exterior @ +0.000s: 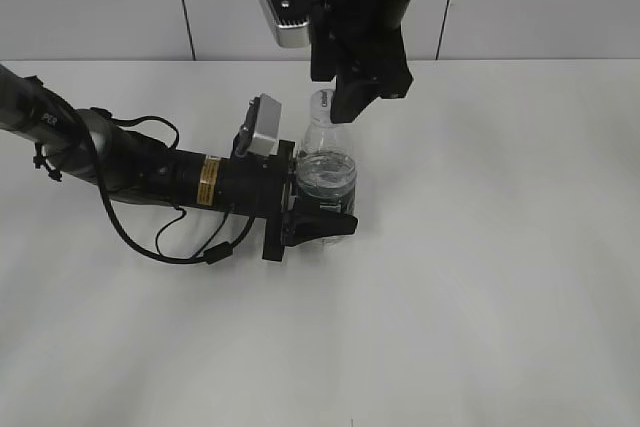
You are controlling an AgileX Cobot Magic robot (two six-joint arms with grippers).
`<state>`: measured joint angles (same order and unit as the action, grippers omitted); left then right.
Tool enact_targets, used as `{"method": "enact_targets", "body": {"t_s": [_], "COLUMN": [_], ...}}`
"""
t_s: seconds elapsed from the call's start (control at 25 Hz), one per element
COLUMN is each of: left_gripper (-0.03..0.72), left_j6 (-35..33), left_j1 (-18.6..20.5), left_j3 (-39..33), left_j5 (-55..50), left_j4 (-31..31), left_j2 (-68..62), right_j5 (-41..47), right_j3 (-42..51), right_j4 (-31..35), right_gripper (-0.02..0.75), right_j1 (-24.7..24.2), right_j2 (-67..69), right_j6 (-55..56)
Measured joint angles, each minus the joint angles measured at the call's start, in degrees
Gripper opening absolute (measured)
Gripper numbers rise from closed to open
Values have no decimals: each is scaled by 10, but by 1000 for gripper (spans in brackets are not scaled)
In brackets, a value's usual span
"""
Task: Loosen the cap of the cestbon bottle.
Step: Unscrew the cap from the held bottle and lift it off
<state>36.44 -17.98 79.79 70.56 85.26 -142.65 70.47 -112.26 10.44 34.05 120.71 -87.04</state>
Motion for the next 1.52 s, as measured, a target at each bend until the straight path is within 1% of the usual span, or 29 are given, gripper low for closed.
{"method": "enact_targets", "body": {"t_s": [0.68, 0.96, 1.08, 1.24, 1.4, 1.52], "left_gripper": [410, 410, 410, 410, 410, 410], "left_j6": [-1, -2, -2, 4, 5, 5], "left_j1": [0, 0, 0, 0, 0, 0], "left_j3": [0, 0, 0, 0, 0, 0], "left_j5": [1, 1, 1, 1, 1, 0], "left_j4": [-4, -4, -4, -4, -4, -4], "left_j2": [0, 0, 0, 0, 0, 0], "right_j5": [-2, -3, -3, -3, -3, -3], "right_j3": [0, 0, 0, 0, 0, 0], "right_j4": [-6, 16, 19, 20, 17, -2], "right_gripper": [452, 452, 452, 452, 452, 452], "right_j1": [0, 0, 0, 0, 0, 0], "right_j2": [-30, -50, -50, -50, -50, -50], "right_j6": [252, 364, 443, 578, 762, 899]}}
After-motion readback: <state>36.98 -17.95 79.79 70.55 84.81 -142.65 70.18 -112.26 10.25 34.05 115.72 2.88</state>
